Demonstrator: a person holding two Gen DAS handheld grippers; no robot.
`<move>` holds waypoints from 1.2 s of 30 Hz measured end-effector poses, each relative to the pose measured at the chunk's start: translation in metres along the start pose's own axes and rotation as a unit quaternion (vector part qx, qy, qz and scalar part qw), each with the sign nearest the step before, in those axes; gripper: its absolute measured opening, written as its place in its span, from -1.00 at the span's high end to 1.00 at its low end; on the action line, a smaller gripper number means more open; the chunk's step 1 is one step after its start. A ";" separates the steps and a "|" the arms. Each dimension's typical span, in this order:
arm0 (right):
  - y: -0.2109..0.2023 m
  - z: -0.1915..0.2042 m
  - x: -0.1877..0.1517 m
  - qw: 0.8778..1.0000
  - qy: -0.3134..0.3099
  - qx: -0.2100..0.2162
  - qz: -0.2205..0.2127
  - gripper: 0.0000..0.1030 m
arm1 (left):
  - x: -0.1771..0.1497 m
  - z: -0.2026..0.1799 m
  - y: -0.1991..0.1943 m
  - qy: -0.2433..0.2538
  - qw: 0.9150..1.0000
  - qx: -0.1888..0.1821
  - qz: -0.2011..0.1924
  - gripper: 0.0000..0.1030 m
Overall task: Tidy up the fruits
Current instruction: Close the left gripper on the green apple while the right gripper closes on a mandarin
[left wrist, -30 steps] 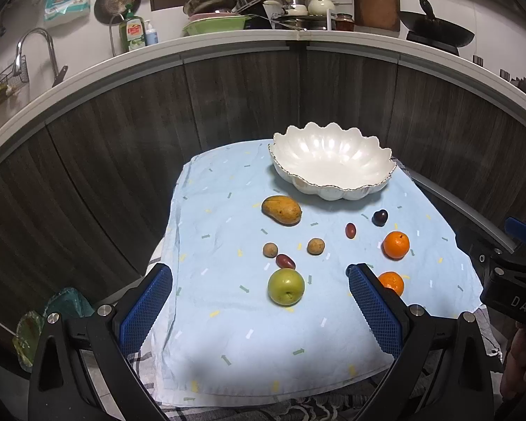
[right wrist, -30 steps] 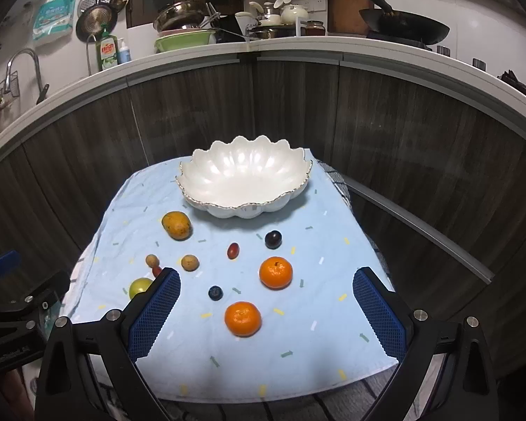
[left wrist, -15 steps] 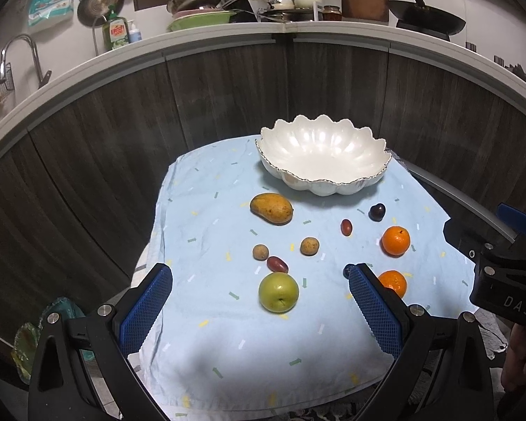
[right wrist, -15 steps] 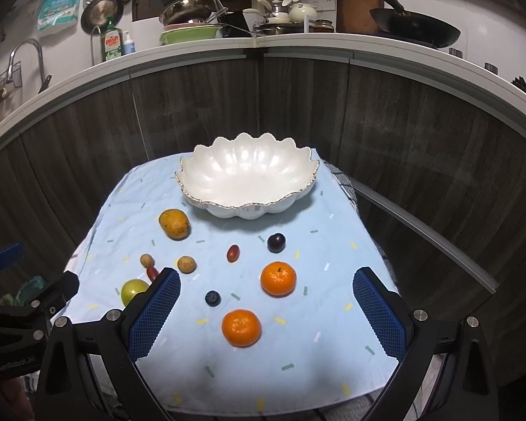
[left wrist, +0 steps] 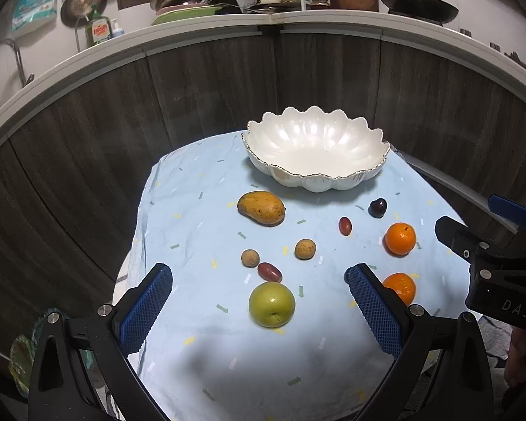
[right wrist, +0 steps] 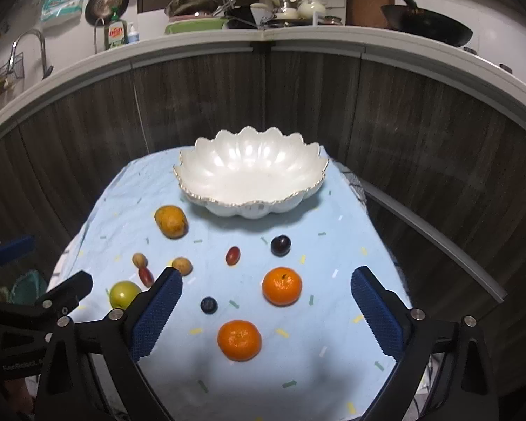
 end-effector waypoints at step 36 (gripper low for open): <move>0.070 0.002 -0.058 0.994 -0.002 0.030 0.101 -0.35 | -0.041 -0.019 0.071 0.025 0.999 -0.026 0.039 -0.82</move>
Point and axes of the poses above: each gripper's, at about its wrist camera, not at the fingertips, and y roughly the way its jaws point, z to its left, x to its top, the point moved 4 cm from there along y, roughly the way its jaws point, and after that the axes turned 10 degrees about x, right-handed, at the moved point
